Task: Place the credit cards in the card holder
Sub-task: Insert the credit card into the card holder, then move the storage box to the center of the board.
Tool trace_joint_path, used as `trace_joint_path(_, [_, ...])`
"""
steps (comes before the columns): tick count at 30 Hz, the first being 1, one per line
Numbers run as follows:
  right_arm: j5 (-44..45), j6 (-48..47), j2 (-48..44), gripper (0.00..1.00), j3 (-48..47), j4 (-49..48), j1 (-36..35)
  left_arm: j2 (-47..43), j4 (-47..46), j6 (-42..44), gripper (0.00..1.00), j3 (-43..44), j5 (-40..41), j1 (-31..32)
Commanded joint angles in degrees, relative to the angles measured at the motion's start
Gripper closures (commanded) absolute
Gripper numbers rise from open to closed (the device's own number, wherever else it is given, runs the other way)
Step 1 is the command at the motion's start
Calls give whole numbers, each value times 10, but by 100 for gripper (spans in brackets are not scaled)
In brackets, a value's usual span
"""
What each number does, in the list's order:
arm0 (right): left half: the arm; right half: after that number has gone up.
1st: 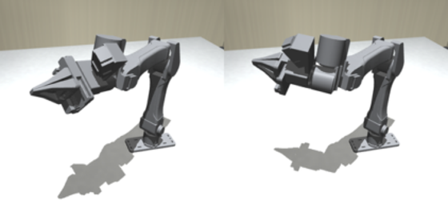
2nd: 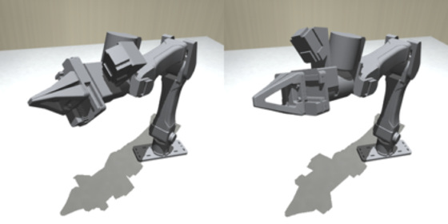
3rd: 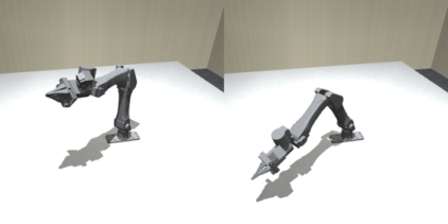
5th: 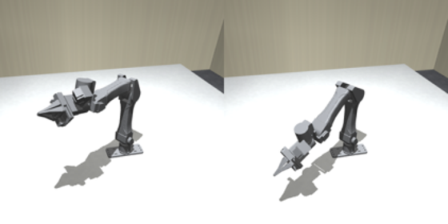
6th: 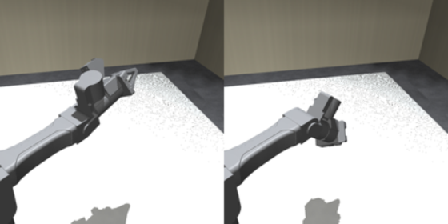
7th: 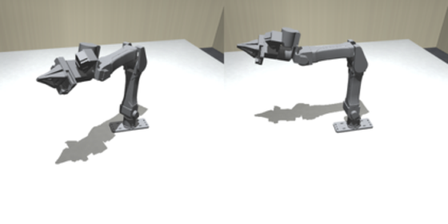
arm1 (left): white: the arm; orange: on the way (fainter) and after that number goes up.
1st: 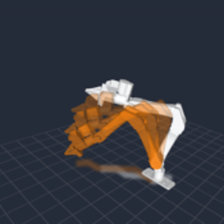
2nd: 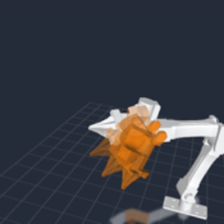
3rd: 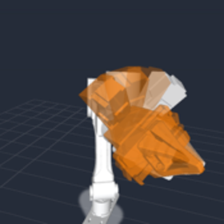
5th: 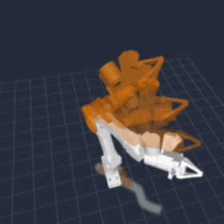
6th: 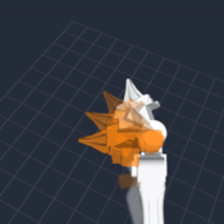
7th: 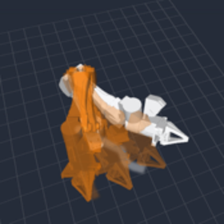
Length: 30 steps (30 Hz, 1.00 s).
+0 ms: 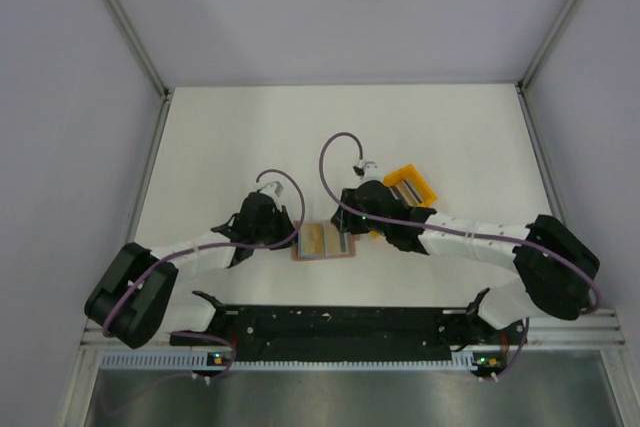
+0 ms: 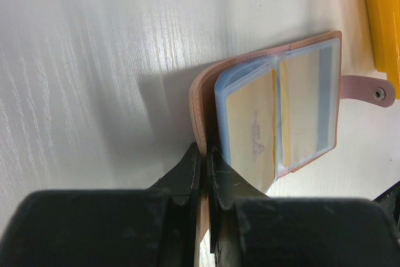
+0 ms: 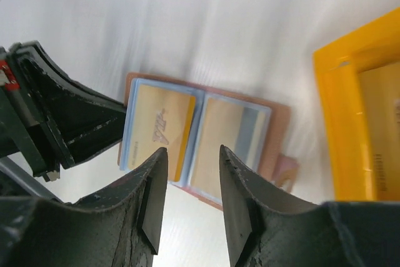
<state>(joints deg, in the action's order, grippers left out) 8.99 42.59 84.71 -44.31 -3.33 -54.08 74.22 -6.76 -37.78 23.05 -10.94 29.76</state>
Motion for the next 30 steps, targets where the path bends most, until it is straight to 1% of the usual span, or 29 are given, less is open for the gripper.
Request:
trace_joint_path(1, [58, -73, -83, 61, -17, 60, 46, -9, 17, 10, 100, 14, 5, 3])
trace_joint_path(4, [61, -102, -111, 57, -17, 93, 87, -12, 19, 13, 100, 15, 5, 3])
trace_joint_path(7, [56, -127, -121, 54, -18, 119, 130, -12, 21, 14, 100, 16, 4, 2])
trace_joint_path(11, [2, -160, -107, 54, -24, 134, 194, -13, 24, 17, 100, 18, 3, 3])
trace_joint_path(14, [-30, -176, -84, 54, -32, 148, 227, -13, 26, 17, 100, 21, 4, 2])
trace_joint_path(16, [-32, -189, -71, 54, -37, 150, 237, -13, 28, 19, 100, 22, 5, 2])
trace_joint_path(18, [-52, -206, -54, 53, -45, 151, 243, -13, 30, 20, 100, 23, 5, 2])
trace_joint_path(25, [-74, -237, 4, 53, -85, 174, 246, -13, 32, 20, 100, 24, 7, 1])
trace_joint_path(30, [-67, -243, 39, 53, -109, 199, 247, -11, 32, 22, 100, 25, 9, 0])
